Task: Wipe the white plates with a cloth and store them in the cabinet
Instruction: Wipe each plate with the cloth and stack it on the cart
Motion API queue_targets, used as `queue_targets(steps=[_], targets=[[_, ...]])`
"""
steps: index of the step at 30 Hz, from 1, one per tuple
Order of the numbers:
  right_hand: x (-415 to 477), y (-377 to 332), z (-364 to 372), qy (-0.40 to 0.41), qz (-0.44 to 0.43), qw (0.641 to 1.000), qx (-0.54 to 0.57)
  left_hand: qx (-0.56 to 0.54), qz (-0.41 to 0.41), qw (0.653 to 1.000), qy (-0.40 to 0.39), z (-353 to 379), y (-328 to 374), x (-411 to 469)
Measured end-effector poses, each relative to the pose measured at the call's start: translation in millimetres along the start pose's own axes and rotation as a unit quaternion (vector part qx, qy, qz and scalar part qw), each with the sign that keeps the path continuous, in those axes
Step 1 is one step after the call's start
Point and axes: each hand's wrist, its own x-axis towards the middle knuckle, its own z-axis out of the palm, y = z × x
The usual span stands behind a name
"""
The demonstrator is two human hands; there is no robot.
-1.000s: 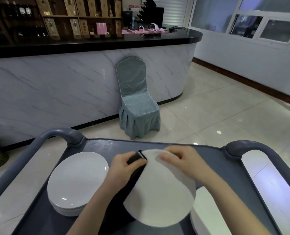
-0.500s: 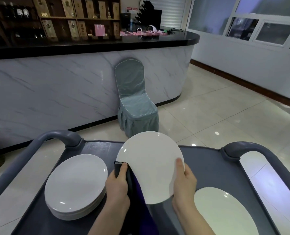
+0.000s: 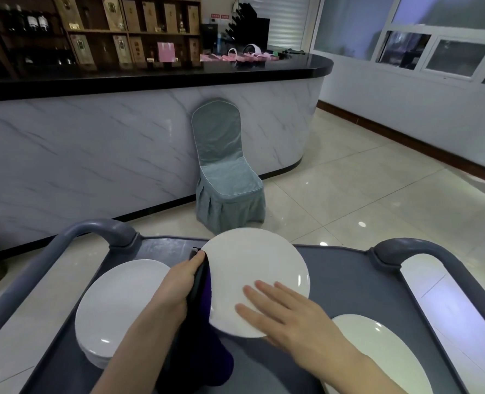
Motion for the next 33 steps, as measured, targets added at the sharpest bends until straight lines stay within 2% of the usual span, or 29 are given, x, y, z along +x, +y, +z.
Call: queue_targets(steps=[2, 4, 5, 7, 8, 9, 11, 14, 15, 16, 18, 21, 22, 24, 26, 28, 30, 33], targets=[[4, -6, -4, 0.019, 0.062, 0.997, 0.049, -0.057, -0.018, 0.998, 0.01, 1, -2, -4], [15, -13, -11, 0.021, 0.176, 0.969, 0.174, -0.089, -0.016, 0.996, 0.007, 11, -6, -12], [20, -17, -15, 0.011, 0.241, 0.932, 0.271, -0.09, -0.012, 0.996, -0.005, 19, -11, -14], [31, -28, -21, 0.019, 0.337, 0.831, 0.442, -0.077, -0.006, 0.997, -0.029, 40, -24, -24], [37, -32, -21, 0.049, 0.375, 0.79, 0.482, -0.031, 0.039, 0.998, -0.035, 49, -32, -29], [43, -36, -20, 0.078, 0.411, 0.754, 0.507, 0.044, 0.13, 0.99, -0.033, 55, -40, -32], [55, -40, -18, 0.124, 0.482, 0.691, 0.525, 0.165, 0.313, 0.935, 0.002, 63, -52, -32], [69, -34, -17, 0.193, 0.559, 0.595, 0.544, 0.203, 0.402, 0.892, -0.035, 73, -57, -36], [72, -30, -18, 0.208, 0.569, 0.573, 0.552, 0.229, 0.426, 0.873, -0.051, 73, -59, -37], [76, -29, -20, 0.212, 0.574, 0.564, 0.555, 0.245, 0.447, 0.858, -0.064, 72, -62, -36], [78, -32, -21, 0.205, 0.582, 0.568, 0.544, 0.227, 0.44, 0.864, -0.086, 67, -59, -29], [70, -47, -21, 0.182, 0.582, 0.604, 0.513, 0.125, 0.32, 0.935, -0.088, 63, -42, -17], [67, -50, -21, 0.176, 0.58, 0.614, 0.506, 0.097, 0.297, 0.946, -0.088, 62, -42, -16], [63, -48, -25, 0.177, 0.582, 0.612, 0.506, 0.113, 0.332, 0.933, -0.084, 63, -48, -25], [65, -40, -26, 0.194, 0.589, 0.587, 0.521, 0.219, 0.423, 0.876, -0.079, 67, -61, -38], [68, -33, -26, 0.203, 0.598, 0.564, 0.532, 0.319, 0.462, 0.824, -0.075, 73, -68, -45], [69, -31, -26, 0.195, 0.6, 0.564, 0.534, 0.326, 0.45, 0.825, -0.104, 74, -60, -44], [63, -33, -25, 0.19, 0.598, 0.563, 0.537, 0.27, 0.4, 0.863, -0.149, 66, -40, -32]])
